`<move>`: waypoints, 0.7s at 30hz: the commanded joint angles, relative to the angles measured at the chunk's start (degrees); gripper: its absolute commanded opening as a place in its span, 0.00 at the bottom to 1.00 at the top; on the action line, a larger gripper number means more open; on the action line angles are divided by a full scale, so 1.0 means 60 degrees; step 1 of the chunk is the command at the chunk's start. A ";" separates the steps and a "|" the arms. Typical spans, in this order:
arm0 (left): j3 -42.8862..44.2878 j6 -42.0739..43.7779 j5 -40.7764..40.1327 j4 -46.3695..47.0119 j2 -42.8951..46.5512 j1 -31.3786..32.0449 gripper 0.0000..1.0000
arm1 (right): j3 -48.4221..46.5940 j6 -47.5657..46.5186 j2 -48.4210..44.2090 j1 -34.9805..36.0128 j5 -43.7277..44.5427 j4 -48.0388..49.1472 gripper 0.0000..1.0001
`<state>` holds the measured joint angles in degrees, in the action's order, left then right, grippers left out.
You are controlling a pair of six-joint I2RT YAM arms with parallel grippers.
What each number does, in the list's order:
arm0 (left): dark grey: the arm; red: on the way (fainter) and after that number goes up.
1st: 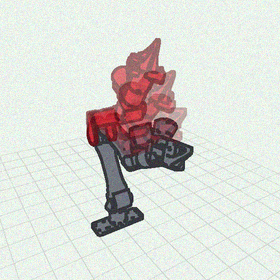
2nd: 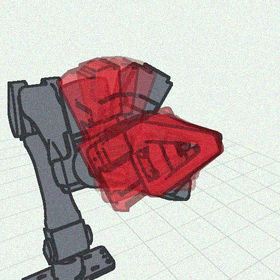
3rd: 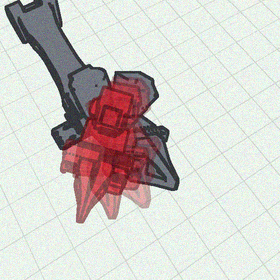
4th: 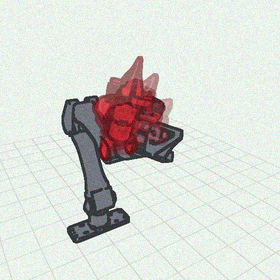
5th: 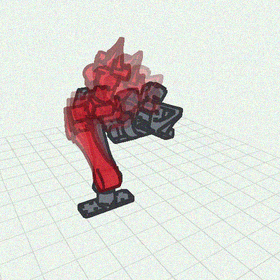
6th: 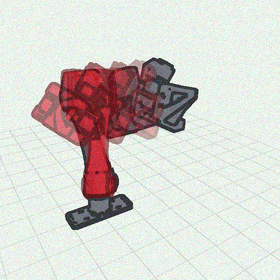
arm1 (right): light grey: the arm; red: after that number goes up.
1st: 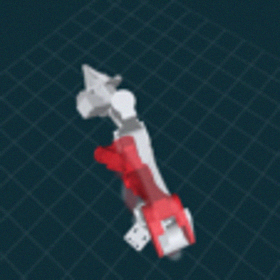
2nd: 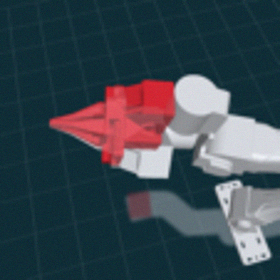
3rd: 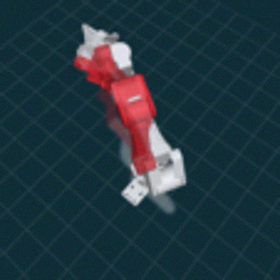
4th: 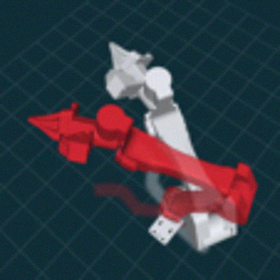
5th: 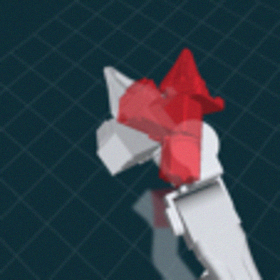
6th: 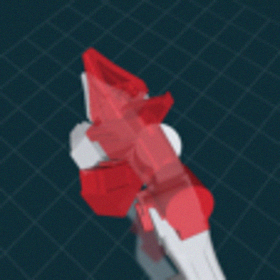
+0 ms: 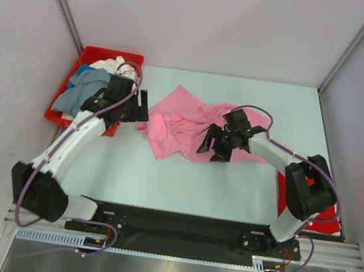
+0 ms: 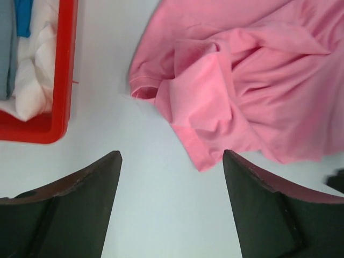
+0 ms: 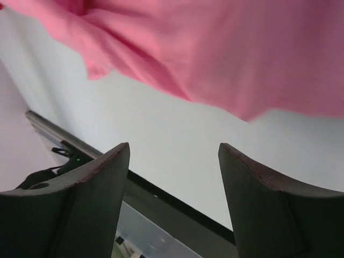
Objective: Fold and stack the t-shirts
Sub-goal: Flatten the tshirt out
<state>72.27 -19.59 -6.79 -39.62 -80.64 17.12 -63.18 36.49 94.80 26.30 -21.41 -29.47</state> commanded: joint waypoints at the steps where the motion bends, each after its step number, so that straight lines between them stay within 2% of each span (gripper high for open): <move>1: -0.0691 -0.0893 0.0412 0.0202 0.1456 0.0032 0.82 | 0.0200 0.1896 0.0531 0.0800 -0.0695 0.3201 0.73; 2: -0.0982 -0.1199 0.0515 0.0187 0.1922 0.0032 0.81 | 0.0260 0.2612 0.0663 0.1048 -0.0477 0.3590 0.73; 5: -0.1583 -0.1640 0.0852 0.0260 0.2569 0.0032 0.80 | 0.0086 0.3496 0.1234 0.1927 0.0460 0.4544 0.74; 6: -0.1702 -0.1699 0.0867 0.0260 0.2934 0.0032 0.80 | -0.0045 0.3977 0.1351 0.2147 0.1014 0.4633 0.78; 11: -0.2011 -0.1832 0.0794 -0.0134 0.3815 0.0032 0.80 | -0.1261 0.4903 0.2420 0.3406 0.2160 0.3450 0.75; 15: -0.2113 -0.1890 0.0707 -0.0428 0.4328 0.0032 0.80 | -0.1627 0.6000 0.2787 0.3760 0.3199 0.3098 0.65; 18: -0.2084 -0.1964 0.0589 -0.0677 0.4709 0.0032 0.80 | -0.2430 0.6559 0.3387 0.3863 0.3828 0.1754 0.63; 21: -0.2084 -0.2008 0.0516 -0.0853 0.5031 0.0032 0.81 | -0.2959 0.7013 0.3855 0.3979 0.4197 0.1194 0.63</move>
<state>59.72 -30.20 -2.85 -43.35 -52.51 17.12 -76.79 72.90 115.33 49.56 -3.07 -15.79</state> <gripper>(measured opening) 0.806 0.631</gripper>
